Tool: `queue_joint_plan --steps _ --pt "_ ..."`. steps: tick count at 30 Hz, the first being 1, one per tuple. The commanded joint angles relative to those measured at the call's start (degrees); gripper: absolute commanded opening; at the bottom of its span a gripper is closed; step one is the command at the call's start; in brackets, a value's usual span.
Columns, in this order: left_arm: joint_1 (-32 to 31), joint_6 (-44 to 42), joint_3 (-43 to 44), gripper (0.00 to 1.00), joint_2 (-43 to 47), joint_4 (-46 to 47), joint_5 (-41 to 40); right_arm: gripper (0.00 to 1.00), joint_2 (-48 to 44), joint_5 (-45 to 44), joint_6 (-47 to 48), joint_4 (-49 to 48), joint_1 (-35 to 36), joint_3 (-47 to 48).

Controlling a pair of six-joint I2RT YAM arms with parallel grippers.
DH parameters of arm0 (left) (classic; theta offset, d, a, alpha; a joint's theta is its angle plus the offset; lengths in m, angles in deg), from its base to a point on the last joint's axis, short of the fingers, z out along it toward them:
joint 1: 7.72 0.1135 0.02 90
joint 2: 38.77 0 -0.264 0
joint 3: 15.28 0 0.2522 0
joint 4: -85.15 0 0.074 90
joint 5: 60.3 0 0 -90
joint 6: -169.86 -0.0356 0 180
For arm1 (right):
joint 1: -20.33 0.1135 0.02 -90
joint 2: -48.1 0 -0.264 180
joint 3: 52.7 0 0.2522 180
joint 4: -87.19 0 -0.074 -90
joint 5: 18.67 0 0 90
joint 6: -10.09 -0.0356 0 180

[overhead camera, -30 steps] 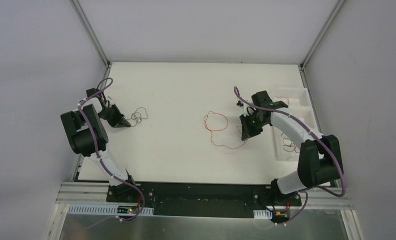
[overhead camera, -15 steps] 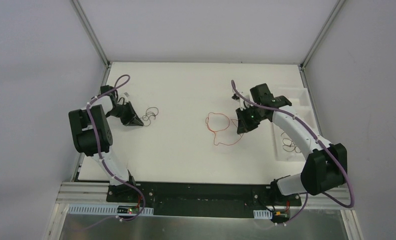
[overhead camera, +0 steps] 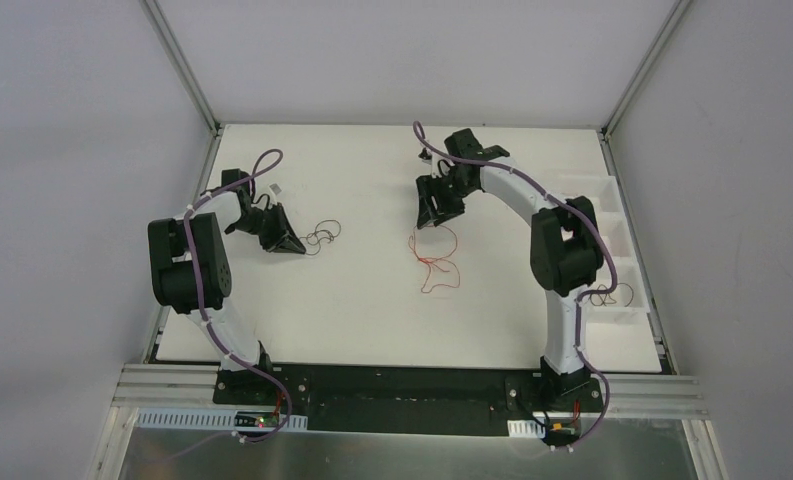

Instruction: Untangle the cables

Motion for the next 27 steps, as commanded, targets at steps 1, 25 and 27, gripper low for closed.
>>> queue_joint_plan --steps 1,25,27 --pt "0.3 0.3 -0.4 0.00 0.7 -0.2 0.8 0.64 0.2 0.0 -0.2 3.7 -2.0 7.3" --pt "0.3 0.1 -1.0 0.00 0.5 0.0 1.3 0.60 -16.2 -7.7 40.1 -2.0 3.5 -27.8" --pt "0.3 0.2 -1.0 0.00 0.7 0.0 1.2 0.42 -15.4 -9.8 41.5 -4.5 4.4 -27.9"
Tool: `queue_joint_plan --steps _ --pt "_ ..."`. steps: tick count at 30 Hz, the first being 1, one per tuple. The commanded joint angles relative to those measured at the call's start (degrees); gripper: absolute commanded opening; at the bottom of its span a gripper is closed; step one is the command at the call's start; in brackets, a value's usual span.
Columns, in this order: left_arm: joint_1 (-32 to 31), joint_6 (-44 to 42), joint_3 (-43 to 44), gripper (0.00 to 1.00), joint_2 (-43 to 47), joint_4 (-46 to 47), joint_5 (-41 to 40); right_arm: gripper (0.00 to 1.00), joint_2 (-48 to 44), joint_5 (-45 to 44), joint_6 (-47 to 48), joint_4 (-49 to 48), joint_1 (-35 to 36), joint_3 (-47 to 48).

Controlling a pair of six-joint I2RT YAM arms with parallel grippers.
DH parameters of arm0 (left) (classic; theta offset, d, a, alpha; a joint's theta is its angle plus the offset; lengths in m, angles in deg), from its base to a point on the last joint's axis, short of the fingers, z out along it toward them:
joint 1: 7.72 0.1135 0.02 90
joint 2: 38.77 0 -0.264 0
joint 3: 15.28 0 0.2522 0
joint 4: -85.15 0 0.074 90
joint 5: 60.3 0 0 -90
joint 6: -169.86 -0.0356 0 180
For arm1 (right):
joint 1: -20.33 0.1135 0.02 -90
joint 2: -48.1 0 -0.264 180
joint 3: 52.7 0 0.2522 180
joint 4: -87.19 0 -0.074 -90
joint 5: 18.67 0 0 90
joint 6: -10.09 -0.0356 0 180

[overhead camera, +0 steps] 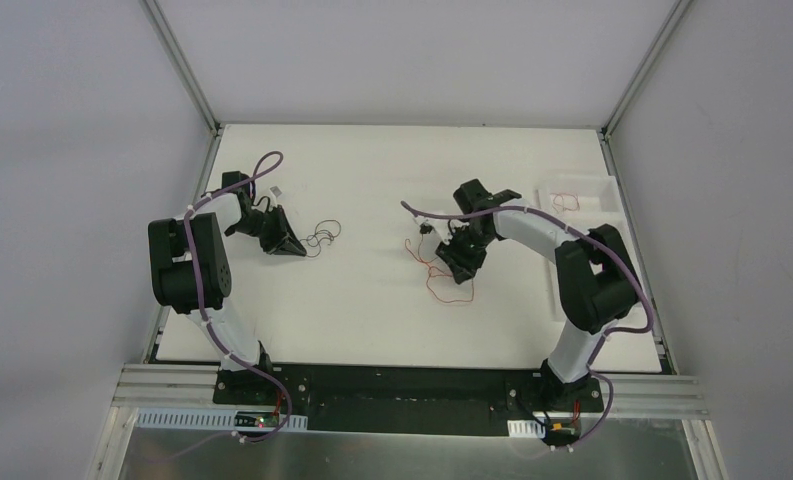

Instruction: Untangle the cables

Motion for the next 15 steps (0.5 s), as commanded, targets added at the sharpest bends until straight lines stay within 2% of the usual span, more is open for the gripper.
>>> queue_joint_plan --steps 1,2,3,8,12,15 --pt "0.3 0.3 0.0 0.00 0.8 -0.2 0.7 0.21 1.1 -5.4 5.6 -9.1 2.3 -0.4" --pt "0.3 0.4 0.0 0.00 0.8 -0.2 0.7 0.02 1.0 -5.6 6.2 -9.1 2.5 0.2" --pt "0.3 0.5 0.1 0.00 0.9 -0.2 0.8 0.00 0.5 -5.2 6.2 -9.2 2.7 0.9" --pt "0.3 0.5 0.2 0.00 1.2 -0.2 0.9 0.00 -5.1 0.6 9.9 -11.5 2.8 0.0" --pt "0.3 0.5 0.5 0.00 0.7 -0.2 0.9 0.00 -3.8 2.4 15.4 -11.6 3.2 0.3" --pt "0.3 0.5 0.7 0.00 0.5 -0.2 0.6 0.19 -0.3 2.6 14.8 -11.8 3.2 3.2"
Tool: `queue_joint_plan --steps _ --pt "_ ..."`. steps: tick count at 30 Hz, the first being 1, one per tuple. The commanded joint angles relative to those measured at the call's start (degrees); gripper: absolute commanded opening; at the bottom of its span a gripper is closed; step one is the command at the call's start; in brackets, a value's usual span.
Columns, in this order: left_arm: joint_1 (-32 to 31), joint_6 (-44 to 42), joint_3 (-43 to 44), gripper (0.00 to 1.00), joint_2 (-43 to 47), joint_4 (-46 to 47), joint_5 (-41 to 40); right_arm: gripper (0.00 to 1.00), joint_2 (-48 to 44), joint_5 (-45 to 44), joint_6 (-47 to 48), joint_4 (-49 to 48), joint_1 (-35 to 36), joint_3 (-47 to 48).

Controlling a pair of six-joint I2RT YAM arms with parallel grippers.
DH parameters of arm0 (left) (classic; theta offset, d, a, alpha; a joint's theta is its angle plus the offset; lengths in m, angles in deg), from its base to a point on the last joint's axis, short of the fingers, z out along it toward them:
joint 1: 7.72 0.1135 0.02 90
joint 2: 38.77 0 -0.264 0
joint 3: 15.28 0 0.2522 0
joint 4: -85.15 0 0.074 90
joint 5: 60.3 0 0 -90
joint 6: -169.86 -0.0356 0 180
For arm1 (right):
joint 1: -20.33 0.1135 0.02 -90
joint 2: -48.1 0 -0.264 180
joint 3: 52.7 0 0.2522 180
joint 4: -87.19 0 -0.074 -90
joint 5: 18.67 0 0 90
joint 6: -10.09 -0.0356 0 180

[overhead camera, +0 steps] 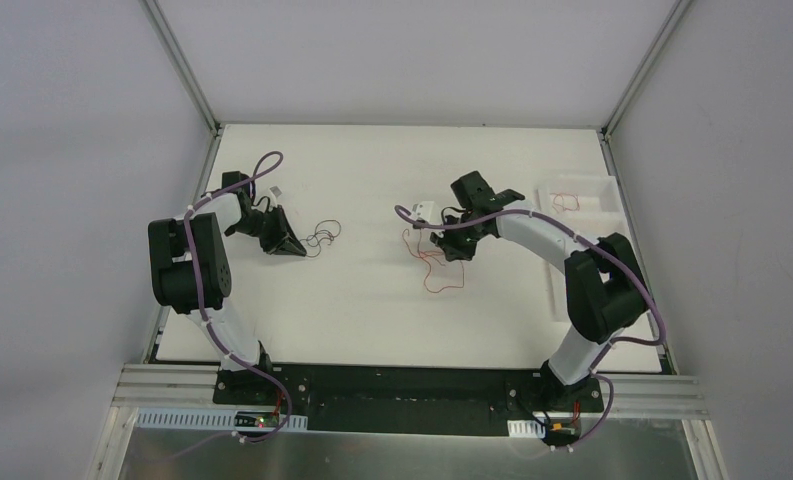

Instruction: Untangle the cables

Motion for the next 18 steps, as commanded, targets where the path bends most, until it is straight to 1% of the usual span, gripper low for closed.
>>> queue_joint_plan --steps 1,3,4,9,13,16,18 --pt "0.3 0.4 0.7 0.00 0.3 -0.2 0.6 0.27 3.6 3.3 3.3 -1.2 0.4 4.6" --pt "0.3 0.4 0.9 0.00 0.0 -0.2 0.5 0.48 6.1 3.8 1.9 -1.8 0.4 6.6" --pt "0.3 0.5 1.0 0.00 -0.1 -0.2 0.5 0.53 7.2 4.2 1.1 -1.8 0.4 7.4" --pt "0.3 0.6 1.7 0.00 -0.4 -0.2 0.6 0.66 10.7 5.4 0.1 -1.5 0.5 9.1" --pt "0.3 0.5 2.1 0.00 -0.7 -0.2 0.5 0.67 12.1 5.2 1.1 -2.7 0.8 8.2" --pt "0.3 0.8 2.1 0.00 -1.0 -0.2 0.6 0.61 14.1 2.7 1.8 -4.0 1.8 8.2" --pt "0.3 0.9 2.2 0.00 -1.2 -0.2 0.5 0.54 14.5 1.2 2.1 -4.6 2.4 8.1"
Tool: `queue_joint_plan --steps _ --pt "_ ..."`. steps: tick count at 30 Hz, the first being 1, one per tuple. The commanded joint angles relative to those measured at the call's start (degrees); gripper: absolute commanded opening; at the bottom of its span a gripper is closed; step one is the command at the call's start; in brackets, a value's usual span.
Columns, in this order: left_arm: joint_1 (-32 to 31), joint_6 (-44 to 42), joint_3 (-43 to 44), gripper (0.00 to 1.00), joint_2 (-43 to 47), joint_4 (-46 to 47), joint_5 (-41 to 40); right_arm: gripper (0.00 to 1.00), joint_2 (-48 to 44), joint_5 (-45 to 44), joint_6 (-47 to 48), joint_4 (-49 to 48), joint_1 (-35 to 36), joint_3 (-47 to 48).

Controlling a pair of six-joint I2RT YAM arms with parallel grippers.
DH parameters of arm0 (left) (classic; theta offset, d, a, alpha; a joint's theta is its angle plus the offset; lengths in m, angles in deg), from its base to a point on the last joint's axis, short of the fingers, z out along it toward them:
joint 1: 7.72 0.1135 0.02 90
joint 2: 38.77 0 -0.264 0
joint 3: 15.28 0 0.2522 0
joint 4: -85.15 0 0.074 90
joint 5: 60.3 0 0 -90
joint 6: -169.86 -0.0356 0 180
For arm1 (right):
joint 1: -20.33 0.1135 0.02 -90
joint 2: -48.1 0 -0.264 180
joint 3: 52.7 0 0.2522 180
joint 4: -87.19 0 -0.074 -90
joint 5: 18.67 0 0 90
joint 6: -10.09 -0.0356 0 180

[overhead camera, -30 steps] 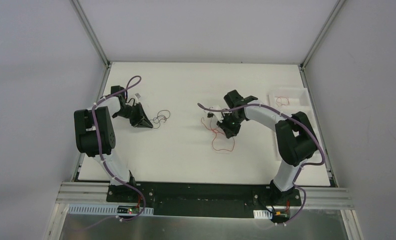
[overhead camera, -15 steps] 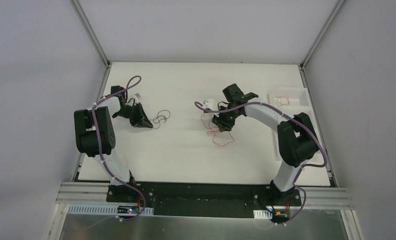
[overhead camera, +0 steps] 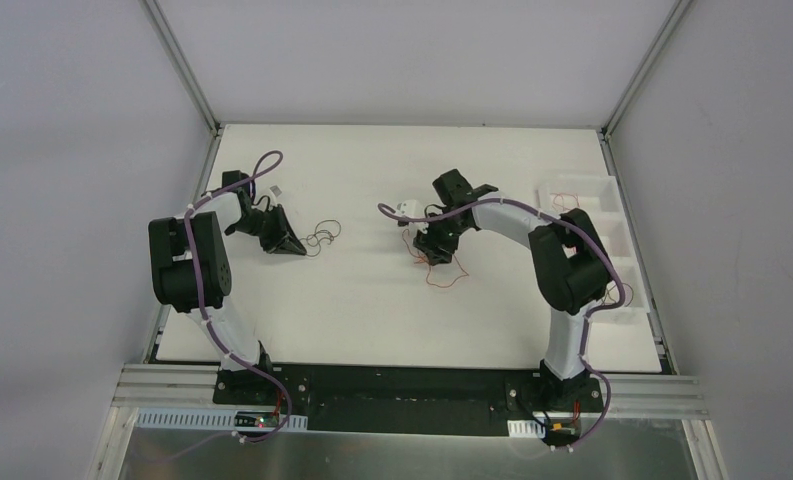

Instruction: Untangle the cables

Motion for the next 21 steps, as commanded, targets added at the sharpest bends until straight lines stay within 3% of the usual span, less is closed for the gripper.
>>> queue_joint_plan --steps 1,5,6,13,21 --pt "0.3 0.8 1.8 0.00 -0.9 -0.3 0.6 0.46 1.7 -1.1 1.9 -1.5 1.8 0.8" --pt "0.3 1.1 1.8 0.00 -0.8 -0.3 1.1 0.02 1.6 -3.4 2.9 3.0 2.4 0.7" --pt "0.3 1.0 1.8 0.00 -0.6 -0.3 1.3 0.00 0.8 -3.7 2.6 4.2 2.4 0.6" --pt "-1.6 -0.7 2.0 0.00 0.6 -0.2 1.6 0.00 -13.0 1.2 -9.4 11.7 -0.5 4.1" --pt "-6.1 -1.4 2.8 0.00 0.6 0.9 1.2 0.00 -25.6 6.9 -23.9 25.0 -11.2 9.5"
